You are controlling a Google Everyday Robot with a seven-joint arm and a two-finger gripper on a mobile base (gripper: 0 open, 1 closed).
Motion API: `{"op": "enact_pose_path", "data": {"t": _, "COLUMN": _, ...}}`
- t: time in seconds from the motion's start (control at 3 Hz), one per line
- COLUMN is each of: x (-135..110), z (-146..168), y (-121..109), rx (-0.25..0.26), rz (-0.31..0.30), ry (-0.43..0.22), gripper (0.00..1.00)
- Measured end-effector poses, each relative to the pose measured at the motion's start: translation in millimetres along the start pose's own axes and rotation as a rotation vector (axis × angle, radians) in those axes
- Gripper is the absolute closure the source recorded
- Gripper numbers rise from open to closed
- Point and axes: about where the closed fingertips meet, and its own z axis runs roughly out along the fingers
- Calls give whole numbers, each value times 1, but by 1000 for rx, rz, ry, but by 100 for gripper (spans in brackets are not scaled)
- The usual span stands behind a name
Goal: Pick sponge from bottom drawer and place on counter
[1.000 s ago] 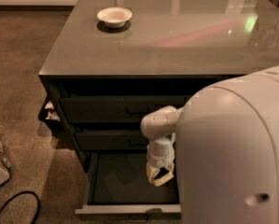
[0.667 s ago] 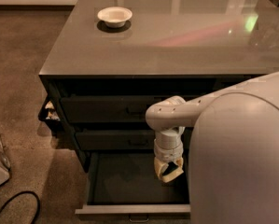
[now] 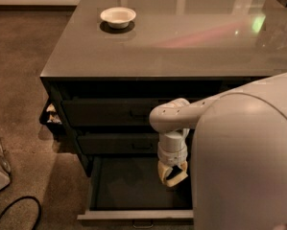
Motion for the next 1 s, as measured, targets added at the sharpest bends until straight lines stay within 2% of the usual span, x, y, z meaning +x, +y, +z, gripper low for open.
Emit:
{"op": "enact_pose_path", "data": {"t": 0.33, "x": 14, "z": -27, "y": -7, "rx": 12, "rz": 1, "ry": -14, "gripper": 100}}
{"op": "enact_pose_path", "data": {"t": 0.67, "x": 60, "z": -64, "y": -17, "rx": 62, "rz": 31, "ry": -50, "gripper": 100}}
{"op": "enact_pose_path", "data": {"t": 1.0, "x": 124, "z": -97, "y": -22, "rx": 135, "rz": 60, "ry": -57, "gripper": 100}}
